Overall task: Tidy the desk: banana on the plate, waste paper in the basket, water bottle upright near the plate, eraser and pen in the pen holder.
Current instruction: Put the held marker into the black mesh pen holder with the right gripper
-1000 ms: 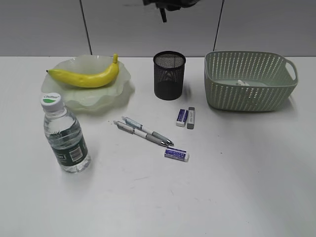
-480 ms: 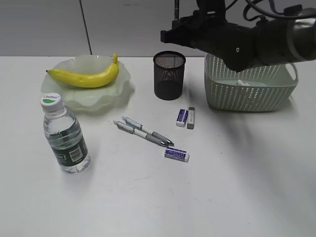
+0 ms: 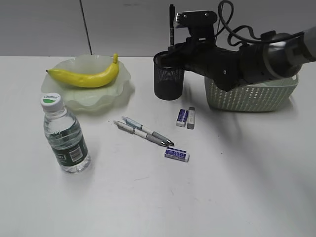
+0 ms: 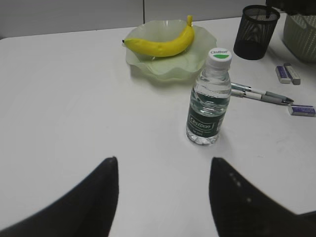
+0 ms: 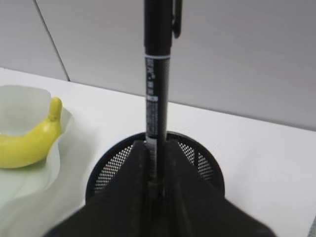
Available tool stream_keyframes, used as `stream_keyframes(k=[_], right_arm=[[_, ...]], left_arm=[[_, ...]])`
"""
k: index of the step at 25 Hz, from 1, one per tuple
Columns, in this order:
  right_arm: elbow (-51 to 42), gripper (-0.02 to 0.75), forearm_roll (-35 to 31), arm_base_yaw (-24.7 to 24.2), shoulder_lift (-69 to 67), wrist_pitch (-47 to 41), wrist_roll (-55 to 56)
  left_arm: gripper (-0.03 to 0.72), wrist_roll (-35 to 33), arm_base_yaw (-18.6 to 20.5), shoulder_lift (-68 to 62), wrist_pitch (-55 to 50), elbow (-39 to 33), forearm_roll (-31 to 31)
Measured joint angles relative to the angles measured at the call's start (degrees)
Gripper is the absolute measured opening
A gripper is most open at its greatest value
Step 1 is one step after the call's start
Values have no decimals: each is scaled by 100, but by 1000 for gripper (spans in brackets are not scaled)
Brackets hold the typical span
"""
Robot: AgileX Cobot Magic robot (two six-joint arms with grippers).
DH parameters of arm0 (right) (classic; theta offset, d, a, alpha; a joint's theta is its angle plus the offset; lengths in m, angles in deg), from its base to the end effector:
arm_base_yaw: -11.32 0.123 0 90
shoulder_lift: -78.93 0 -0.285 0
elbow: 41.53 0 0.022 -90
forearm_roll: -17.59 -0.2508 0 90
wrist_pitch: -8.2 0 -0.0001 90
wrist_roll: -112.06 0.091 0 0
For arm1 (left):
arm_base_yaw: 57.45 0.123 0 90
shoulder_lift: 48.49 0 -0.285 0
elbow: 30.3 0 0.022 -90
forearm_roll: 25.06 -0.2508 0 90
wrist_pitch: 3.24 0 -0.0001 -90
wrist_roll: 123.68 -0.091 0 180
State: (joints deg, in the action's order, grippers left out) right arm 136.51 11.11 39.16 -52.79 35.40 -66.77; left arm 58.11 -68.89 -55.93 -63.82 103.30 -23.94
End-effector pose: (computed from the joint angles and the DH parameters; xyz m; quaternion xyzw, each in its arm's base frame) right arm 0.4207 0.2169 0.1523 -0.1303 0.7912 0.1587 0.5761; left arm -0.0104 0.0005 0.2879 0.0713 0.8376 -0.0721 0.5368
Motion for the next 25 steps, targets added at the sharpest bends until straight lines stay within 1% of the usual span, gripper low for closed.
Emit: stream_keyframes(k=[5,7,9,12,14,16,19,21,22,25], right_arm=[[8,80,161,0,-255,227,18],[35,104,180,0,-362,286,23],[35,165,180,0,-417,314,23],[35,301,187,0,-417,382,29],[35,365,187,0,-405,404,29],[35,393,187,0,-330,399,29],[35,405,187,0,-78,338,29],[35,405,187,0,194,47,18],[35,405,187,0,376,-246,-10],[41,405,187,0,948,-1438,-193]], left_arm=[[436,0,0,0,0,0,0],[436,0,0,0,0,0,0],[436,0,0,0,0,0,0],[436,0,0,0,0,0,0],[436,0,0,0,0,0,0],[436,0,0,0,0,0,0],[436,0,0,0,0,0,0],[436,0,0,0,0,0,0],[436,0,0,0,0,0,0],[436,0,0,0,0,0,0]])
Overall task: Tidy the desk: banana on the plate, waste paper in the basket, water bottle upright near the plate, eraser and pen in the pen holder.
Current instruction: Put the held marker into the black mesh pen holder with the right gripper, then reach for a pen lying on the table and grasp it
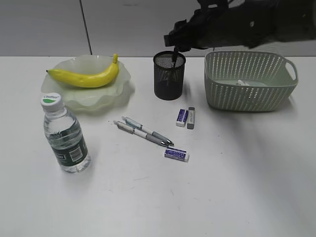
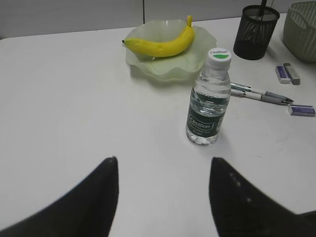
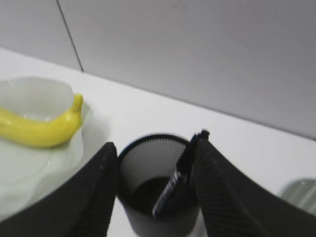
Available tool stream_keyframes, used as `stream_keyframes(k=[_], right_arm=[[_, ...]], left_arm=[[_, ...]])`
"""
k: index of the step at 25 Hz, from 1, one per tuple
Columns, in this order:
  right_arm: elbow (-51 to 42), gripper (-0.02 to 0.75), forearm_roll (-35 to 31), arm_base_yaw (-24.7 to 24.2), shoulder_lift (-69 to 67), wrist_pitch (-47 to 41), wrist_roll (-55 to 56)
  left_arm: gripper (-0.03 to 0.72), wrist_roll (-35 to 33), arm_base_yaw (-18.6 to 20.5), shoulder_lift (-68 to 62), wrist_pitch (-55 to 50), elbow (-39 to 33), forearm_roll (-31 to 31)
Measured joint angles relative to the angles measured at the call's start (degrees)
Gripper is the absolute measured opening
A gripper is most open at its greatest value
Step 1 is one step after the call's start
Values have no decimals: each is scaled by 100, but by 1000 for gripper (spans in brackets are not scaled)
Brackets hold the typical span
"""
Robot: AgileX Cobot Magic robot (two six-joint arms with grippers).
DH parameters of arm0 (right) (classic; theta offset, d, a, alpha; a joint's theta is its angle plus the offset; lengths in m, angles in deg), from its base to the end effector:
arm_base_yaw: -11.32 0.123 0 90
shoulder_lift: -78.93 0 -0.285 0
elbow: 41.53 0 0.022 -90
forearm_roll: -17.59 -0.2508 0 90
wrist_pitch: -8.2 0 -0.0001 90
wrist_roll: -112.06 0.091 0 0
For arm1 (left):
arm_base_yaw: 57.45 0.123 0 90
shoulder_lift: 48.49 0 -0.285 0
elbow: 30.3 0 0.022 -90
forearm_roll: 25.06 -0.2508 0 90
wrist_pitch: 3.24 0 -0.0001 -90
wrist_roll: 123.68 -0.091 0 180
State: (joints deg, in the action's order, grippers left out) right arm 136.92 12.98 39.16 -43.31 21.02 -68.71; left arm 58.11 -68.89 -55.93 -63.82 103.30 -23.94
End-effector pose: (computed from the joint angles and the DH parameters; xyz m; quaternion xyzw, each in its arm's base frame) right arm 0.4054 0.2123 0.2101 -0.1672 0.8070 0.1470 0.5470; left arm -0.0104 0.0005 0.2879 0.0713 0.8376 -0.0721 0.5368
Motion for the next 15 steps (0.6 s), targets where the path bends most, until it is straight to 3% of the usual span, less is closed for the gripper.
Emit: stream_keyframes(k=[9,15], right_arm=[[20,406,209,0,1778,-4874,-342],[-359,406,634,0,3350,-6718,-349]], left_arm=[[436,0,0,0,0,0,0],[436,0,0,0,0,0,0]])
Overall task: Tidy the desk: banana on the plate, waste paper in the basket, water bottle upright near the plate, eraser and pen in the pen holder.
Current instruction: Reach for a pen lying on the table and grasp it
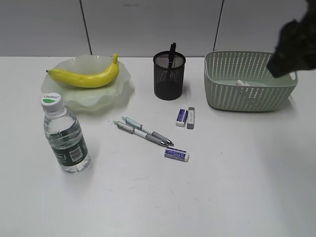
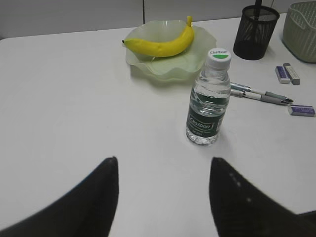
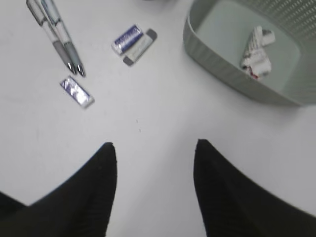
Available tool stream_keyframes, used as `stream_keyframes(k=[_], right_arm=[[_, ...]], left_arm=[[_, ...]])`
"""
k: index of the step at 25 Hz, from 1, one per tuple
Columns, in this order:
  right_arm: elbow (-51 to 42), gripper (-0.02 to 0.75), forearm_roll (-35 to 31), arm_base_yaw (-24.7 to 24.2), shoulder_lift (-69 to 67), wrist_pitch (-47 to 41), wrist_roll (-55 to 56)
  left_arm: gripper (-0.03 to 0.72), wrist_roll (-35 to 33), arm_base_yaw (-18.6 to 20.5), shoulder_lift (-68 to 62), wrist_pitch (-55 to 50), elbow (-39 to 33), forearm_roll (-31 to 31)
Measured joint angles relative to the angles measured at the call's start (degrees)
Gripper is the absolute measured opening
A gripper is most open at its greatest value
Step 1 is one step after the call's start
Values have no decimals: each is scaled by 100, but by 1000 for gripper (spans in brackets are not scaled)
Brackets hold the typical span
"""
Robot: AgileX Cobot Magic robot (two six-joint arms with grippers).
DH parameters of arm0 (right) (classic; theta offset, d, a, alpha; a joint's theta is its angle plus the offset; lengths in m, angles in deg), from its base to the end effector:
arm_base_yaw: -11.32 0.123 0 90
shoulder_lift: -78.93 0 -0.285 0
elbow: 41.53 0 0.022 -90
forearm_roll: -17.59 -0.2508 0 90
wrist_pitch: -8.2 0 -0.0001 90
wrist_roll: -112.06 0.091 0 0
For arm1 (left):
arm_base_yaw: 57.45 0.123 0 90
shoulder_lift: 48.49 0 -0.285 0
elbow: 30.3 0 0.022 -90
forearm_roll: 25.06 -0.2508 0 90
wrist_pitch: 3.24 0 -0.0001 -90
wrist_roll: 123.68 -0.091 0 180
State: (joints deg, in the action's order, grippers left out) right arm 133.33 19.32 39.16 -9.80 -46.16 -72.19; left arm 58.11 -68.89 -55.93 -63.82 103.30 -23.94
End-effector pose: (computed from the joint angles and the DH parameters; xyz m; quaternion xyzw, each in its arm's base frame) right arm 0.2603 0.1350 0.3356 -0.2707 0.9228 0.0420 0.2708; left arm -0.0104 0.0005 0.2879 0.0713 0.8376 -0.0721 0.5368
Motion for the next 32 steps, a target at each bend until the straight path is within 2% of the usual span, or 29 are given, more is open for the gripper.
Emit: stream_keyframes(k=[4,11,18,23,27,32], right_arm=[[-773,406,109,0,1280,-524,0],[-2333,406,-130,0,3847,-953,0],[-3739,406,-248,0,6156,-1020,0],[-4214,406,-248,0,7420,-680,0],[-4290,406,-242,0,7813,-562,0],[-4290,406,-127,0,7821,-534,0]], left_arm=[[436,0,0,0,0,0,0],[436,0,0,0,0,0,0],[436,0,0,0,0,0,0],[436,0,0,-125,22,0,181],[429,0,0,-821,597,63,1127],[419,-87,0,-2471,1722,131,2849]])
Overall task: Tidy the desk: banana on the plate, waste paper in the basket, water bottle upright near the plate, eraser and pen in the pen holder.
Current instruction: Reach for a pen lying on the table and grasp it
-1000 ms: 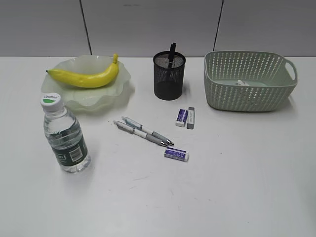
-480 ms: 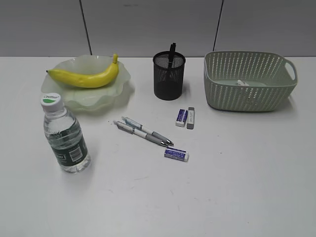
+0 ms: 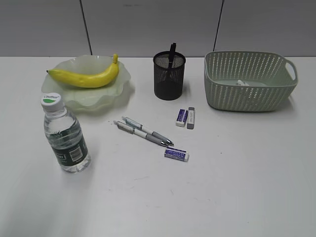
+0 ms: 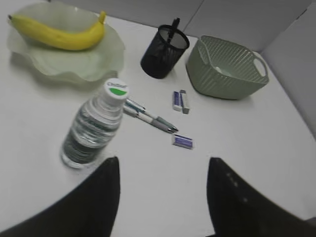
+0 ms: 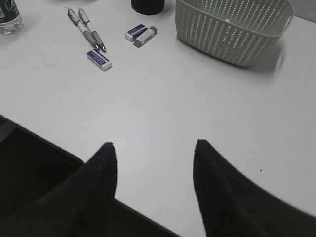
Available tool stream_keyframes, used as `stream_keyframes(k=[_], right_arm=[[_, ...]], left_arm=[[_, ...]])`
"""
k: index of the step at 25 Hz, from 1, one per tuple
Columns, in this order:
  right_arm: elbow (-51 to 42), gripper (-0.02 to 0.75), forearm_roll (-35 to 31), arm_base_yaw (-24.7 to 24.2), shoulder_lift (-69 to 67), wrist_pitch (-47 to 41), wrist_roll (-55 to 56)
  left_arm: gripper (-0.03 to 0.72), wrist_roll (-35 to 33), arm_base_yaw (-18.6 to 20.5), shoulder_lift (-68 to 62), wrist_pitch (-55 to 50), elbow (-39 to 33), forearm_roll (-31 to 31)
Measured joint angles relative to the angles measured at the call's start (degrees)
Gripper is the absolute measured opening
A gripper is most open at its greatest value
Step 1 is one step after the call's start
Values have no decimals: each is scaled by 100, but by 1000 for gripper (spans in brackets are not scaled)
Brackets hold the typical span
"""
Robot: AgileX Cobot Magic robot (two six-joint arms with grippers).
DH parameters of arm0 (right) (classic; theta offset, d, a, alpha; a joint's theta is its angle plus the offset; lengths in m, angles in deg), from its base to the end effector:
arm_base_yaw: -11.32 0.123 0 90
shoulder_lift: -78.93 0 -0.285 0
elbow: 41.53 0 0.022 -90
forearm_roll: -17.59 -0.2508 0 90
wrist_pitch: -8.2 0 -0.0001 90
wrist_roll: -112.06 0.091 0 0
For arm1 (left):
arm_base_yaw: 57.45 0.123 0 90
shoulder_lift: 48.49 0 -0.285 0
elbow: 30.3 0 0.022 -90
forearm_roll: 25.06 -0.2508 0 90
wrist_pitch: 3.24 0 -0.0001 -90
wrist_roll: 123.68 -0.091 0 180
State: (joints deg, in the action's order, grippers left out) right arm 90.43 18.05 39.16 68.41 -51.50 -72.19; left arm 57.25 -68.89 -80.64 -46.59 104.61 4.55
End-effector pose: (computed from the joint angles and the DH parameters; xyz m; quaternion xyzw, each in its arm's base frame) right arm 0.0024 0.0006 0.2815 -0.2372 0.8249 0.1010 0.5031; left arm 0.0673 -0.0451 0.3131 0.0027 0.8430 -0.2946 0.4500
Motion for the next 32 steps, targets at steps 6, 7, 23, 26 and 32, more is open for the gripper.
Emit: stream_keyframes(k=[6,7,23,26,32], right_arm=[[0,407,4,0,0,12,-7],[0,407,4,0,0,12,-7],[0,407,6,0,0,19,-7],[0,407,6,0,0,19,-7],[0,407,6,0,0,19,-7]], left_arm=[[419,-321,-122,-2344,140,633,1282],[419,-325,-206,-2741,154,776,1338],[415,1535,-2707,-6674,1227,3031,1458],[413,1748,-2726,-7327,1372,3368,1484],[397,2586,-2726,-8150,2105,3681,1533]])
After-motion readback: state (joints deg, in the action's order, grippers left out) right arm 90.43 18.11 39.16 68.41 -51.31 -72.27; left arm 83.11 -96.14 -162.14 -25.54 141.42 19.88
